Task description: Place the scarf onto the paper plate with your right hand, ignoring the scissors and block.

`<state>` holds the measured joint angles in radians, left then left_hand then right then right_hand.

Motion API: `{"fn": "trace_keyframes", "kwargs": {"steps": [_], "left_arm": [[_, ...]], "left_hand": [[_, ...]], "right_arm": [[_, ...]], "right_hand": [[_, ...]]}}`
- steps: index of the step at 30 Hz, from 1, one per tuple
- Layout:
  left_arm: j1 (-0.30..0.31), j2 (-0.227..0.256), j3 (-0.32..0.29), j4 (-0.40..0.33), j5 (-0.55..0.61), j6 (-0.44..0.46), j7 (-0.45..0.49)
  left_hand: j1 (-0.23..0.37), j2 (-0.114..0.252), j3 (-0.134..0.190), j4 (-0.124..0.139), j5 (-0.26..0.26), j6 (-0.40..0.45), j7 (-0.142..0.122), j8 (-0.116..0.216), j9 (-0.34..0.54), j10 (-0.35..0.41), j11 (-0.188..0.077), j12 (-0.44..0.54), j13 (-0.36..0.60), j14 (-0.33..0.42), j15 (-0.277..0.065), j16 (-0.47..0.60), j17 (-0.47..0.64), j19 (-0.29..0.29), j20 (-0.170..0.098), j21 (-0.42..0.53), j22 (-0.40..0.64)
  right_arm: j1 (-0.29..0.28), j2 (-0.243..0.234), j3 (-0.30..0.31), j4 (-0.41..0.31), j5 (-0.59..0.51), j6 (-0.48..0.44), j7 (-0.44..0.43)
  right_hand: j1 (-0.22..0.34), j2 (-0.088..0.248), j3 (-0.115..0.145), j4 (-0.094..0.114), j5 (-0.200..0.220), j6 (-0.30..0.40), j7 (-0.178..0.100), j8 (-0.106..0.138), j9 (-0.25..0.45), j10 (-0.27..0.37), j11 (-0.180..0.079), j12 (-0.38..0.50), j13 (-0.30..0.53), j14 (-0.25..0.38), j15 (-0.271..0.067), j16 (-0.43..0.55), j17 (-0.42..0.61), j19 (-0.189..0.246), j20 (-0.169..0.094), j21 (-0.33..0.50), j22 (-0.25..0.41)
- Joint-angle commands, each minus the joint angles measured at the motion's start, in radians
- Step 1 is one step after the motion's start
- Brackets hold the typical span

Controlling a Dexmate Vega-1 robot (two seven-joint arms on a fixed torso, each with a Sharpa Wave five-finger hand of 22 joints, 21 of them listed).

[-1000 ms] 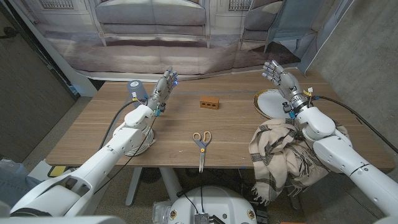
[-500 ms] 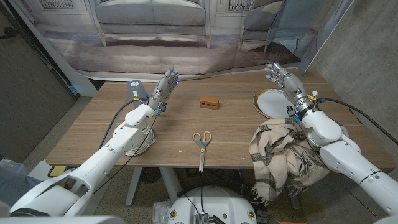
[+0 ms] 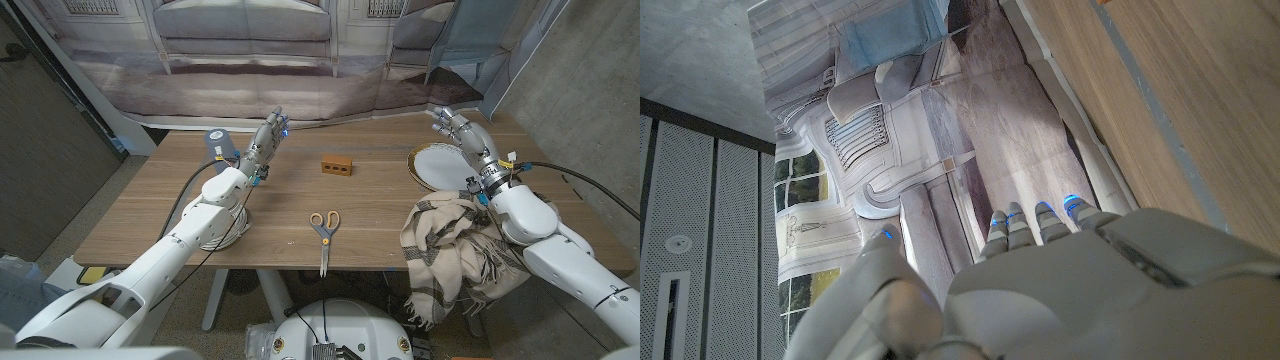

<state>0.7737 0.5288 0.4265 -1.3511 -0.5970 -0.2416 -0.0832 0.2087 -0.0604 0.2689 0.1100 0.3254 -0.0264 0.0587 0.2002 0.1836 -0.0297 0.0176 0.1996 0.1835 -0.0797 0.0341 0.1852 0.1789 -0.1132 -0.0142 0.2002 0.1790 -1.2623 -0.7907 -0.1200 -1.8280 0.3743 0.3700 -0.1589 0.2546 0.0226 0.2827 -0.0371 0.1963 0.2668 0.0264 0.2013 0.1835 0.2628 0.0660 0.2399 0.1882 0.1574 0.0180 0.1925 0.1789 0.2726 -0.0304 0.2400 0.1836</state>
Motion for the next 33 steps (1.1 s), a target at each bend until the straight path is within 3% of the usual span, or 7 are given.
{"fn": "trace_keyframes", "kwargs": {"steps": [1,19,24,33], "left_arm": [[-0.012,-0.007,0.010,0.007,0.004,0.006,-0.006],[-0.016,-0.016,0.014,0.013,0.006,0.001,-0.006],[-0.015,-0.017,0.014,0.011,0.010,0.000,0.000],[-0.023,-0.024,0.020,0.026,0.009,-0.002,-0.012]], "left_hand": [[0.010,0.003,-0.002,-0.002,0.005,0.007,0.003,0.001,0.002,0.005,-0.001,0.004,0.004,0.000,-0.004,0.004,0.004,-0.002,0.009,0.000,0.002],[0.012,0.004,-0.005,-0.003,0.006,0.009,0.002,0.001,0.002,0.007,0.000,0.004,0.004,0.001,-0.005,0.004,0.004,-0.002,0.010,0.001,0.002],[0.012,0.005,-0.006,-0.003,0.006,0.009,0.004,0.000,0.002,0.007,0.002,0.004,0.004,0.002,-0.003,0.004,0.004,-0.003,-0.002,0.000,0.002],[0.014,0.006,-0.008,-0.003,0.006,0.010,0.003,0.000,0.002,0.007,0.002,0.004,0.004,0.001,-0.003,0.004,0.004,-0.003,-0.004,0.000,0.002]], "right_arm": [[-0.064,-0.005,0.040,-0.046,-0.065,-0.031,-0.046],[-0.129,-0.001,0.095,-0.091,-0.141,-0.075,-0.082],[-0.143,-0.002,0.108,-0.093,-0.160,-0.087,-0.088],[-0.201,0.006,0.158,-0.131,-0.207,-0.119,-0.121]], "right_hand": [[0.005,0.001,0.004,-0.008,0.000,0.006,-0.002,0.005,0.006,0.010,0.001,0.002,0.002,0.010,-0.006,0.004,0.004,0.011,0.001,-0.002,0.003],[0.005,0.001,0.003,-0.011,0.002,0.010,-0.007,0.005,0.006,0.013,-0.002,0.001,0.002,0.013,-0.008,0.002,0.004,0.011,0.000,-0.005,0.003],[0.005,0.000,0.002,-0.012,0.002,0.011,-0.009,0.004,0.006,0.015,-0.003,0.001,0.002,0.016,-0.013,0.002,0.004,0.012,0.000,-0.006,0.003],[0.004,-0.003,0.000,-0.014,0.004,0.018,-0.015,0.006,0.006,0.022,-0.008,0.003,0.002,0.025,-0.019,0.004,0.005,0.018,-0.002,-0.006,0.003]]}}
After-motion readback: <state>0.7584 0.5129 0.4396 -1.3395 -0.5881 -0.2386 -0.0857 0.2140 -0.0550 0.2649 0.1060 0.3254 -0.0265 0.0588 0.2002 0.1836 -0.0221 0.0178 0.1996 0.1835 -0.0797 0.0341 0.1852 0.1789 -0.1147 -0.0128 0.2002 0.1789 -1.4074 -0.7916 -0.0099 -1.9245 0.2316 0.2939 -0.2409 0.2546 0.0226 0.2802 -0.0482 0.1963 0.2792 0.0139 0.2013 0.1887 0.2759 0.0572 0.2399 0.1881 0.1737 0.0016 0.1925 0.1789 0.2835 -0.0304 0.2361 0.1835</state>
